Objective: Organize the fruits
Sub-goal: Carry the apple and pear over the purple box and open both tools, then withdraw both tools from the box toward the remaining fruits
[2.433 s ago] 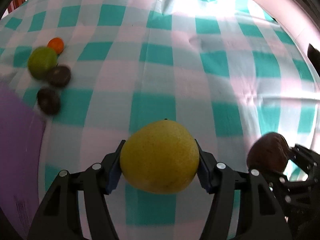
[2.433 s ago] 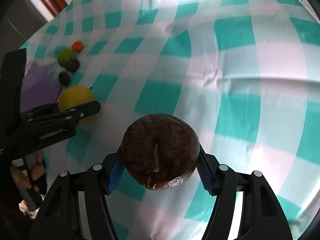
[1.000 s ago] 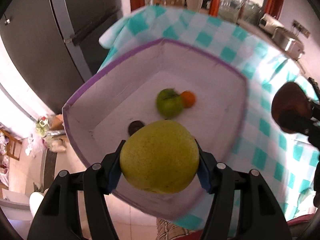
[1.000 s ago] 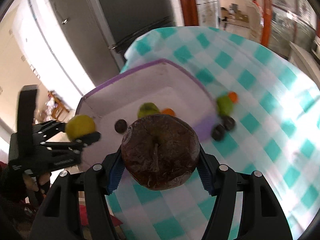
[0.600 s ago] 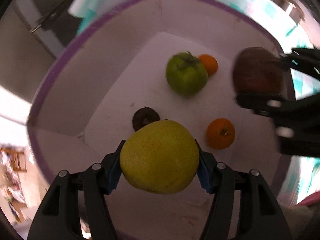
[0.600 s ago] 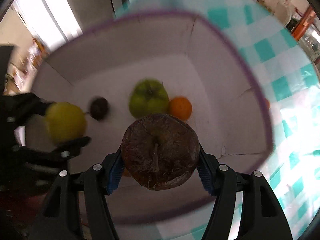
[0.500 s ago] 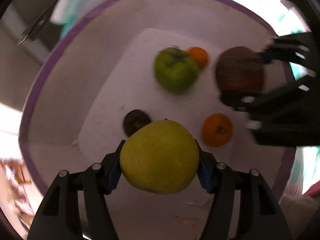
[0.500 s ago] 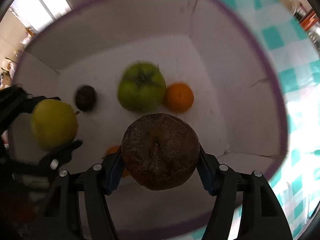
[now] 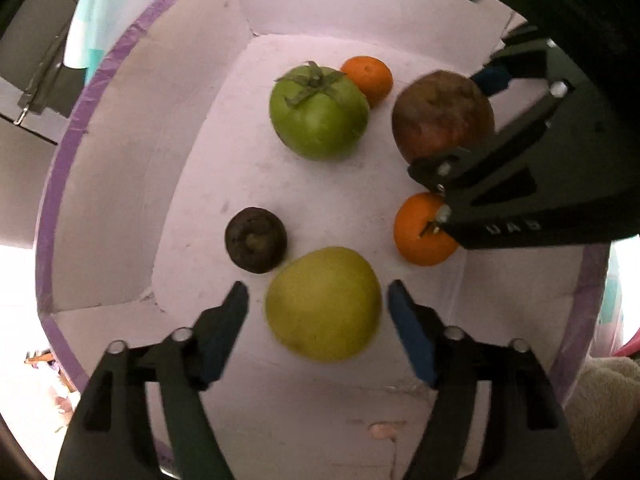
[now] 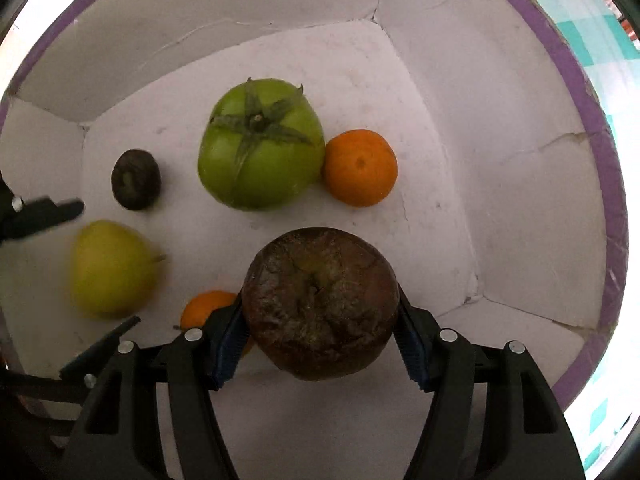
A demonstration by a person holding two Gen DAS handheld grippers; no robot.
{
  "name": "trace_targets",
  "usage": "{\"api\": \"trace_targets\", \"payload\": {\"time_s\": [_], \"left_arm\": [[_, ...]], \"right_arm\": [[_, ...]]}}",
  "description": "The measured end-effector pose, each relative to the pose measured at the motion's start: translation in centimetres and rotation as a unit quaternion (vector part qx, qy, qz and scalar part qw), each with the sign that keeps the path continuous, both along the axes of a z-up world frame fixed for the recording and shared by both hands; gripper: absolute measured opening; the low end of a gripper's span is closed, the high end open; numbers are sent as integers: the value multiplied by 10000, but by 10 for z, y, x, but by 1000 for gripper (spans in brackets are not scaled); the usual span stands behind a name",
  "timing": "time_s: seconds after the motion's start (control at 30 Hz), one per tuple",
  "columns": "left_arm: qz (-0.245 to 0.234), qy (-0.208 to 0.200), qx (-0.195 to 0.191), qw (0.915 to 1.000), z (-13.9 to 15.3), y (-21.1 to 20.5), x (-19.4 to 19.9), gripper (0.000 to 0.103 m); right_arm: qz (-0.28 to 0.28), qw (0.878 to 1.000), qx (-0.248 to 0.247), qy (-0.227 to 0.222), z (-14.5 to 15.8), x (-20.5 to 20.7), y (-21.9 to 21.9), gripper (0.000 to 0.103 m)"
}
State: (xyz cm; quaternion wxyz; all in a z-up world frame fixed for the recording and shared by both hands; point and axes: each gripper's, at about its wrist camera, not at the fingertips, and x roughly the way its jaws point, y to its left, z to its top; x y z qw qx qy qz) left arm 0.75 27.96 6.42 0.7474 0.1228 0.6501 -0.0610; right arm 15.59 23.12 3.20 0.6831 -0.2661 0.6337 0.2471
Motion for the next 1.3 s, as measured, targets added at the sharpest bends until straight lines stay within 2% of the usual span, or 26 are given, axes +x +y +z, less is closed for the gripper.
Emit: {"api": "trace_targets", "payload": {"time_s": [0.07,0.13,0.23,0.33,0.37,0.43,0.5,0.57,0.63,0.7,0.77,0.83,0.9,0.93,1.03,1.13,1.23,1.3], "left_arm": [[95,-18,34,9999,2,1,-1,89],[183,57,29,9998,3,2,-3,95],[293,21,98,9995,11,6,0,95],[322,-299,81,9990,30,10,7,95],[319,-466,60,9984,39,10,9,95],[302,-769,26,9966,56,11,14,100],[269,-1130,26,9932,74,9,25,100],[180,-1381,5,9903,87,0,40,95],[82,-1534,-119,9881,98,-8,55,94],[21,-1626,-426,9858,112,-24,83,96],[-25,-1678,-761,9829,123,-39,116,100],[-72,-1621,-1130,9803,131,-56,152,101],[-43,-1397,-1410,9801,126,-66,188,101],[-2,-1213,-1562,9802,121,-72,206,101],[243,-489,-2002,9782,98,-86,262,101],[370,-192,-2122,9763,71,-91,300,101],[217,-89,-1858,9823,49,-102,324,101],[45,173,-1580,9873,31,-113,336,101]], "right_arm": [[94,9997,150,-176,10,-6,0,80],[120,9988,377,-285,22,-10,0,81],[146,9940,839,-692,52,-15,-11,79],[-240,9745,1915,-1144,98,-14,-48,78],[-556,9587,2397,-1428,116,-13,-74,79],[-1328,9247,3029,-1887,134,-10,-130,80],[-2086,8964,3259,-2163,133,-3,-176,80],[-2981,8730,3098,-2302,110,-6,-228,79],[-3314,8745,2758,-2222,87,-4,-251,72],[-3287,8901,2326,-2136,54,-9,-253,68],[-3221,8978,2229,-2011,32,-10,-250,62],[-3280,8949,2322,-1939,18,-11,-243,62],[-3242,8940,2427,-1918,4,-7,-233,61],[-3129,8972,2450,-1925,-3,-4,-226,60],[-2844,9059,2449,-1963,-19,9,-210,60],[-2660,9053,2518,-2151,-21,14,-203,60],[-2474,9035,2697,-2232,-18,16,-199,60],[-2212,9072,2704,-2345,-15,15,-189,57]]}}
